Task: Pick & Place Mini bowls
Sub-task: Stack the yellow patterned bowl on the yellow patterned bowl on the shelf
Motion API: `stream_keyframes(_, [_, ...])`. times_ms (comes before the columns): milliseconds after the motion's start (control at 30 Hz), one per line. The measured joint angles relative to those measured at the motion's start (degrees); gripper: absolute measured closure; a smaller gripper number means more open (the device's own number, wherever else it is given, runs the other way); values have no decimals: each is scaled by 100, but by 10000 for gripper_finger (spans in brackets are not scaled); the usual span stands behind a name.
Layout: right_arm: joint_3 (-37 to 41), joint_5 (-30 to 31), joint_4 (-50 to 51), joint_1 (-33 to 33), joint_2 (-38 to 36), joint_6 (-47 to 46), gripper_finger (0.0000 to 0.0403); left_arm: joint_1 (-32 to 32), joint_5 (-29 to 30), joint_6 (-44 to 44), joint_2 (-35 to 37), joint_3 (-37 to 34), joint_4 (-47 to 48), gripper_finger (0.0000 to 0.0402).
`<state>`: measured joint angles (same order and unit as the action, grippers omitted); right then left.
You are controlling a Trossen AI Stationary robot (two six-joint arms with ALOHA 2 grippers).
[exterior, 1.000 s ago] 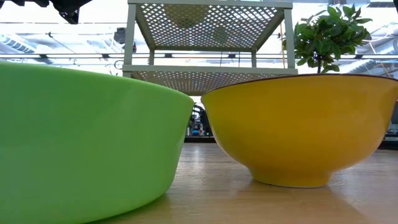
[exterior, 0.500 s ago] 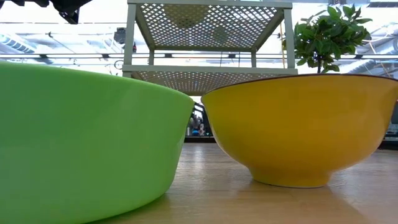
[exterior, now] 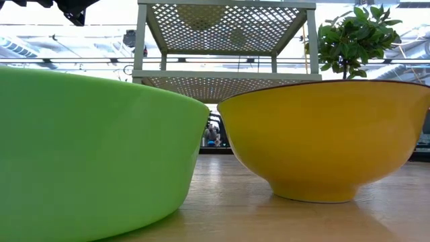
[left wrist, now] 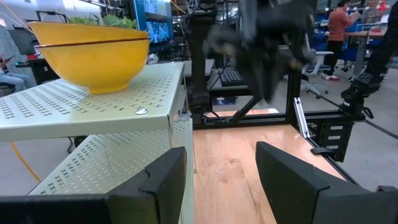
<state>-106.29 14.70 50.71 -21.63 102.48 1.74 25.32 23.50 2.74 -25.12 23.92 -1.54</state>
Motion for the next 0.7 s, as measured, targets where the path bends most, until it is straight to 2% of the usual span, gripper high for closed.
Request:
stream_keyframes(167, [1152,7,-921,-407,10,115,353,1,-2,0,2,0,0,204])
stream_keyframes(433, [2368,3,-1766,-928,-220,340,353,0,1,0,1,0,0,204])
stream_keyframes(533, [2716,0,-2160,-944,-706,169,353,0,-2,0,1,0,2,204])
stream_keyframes(700, [3925,-119,-3776,-990,-1745,433,353,1,-2,0,1,0,0,204])
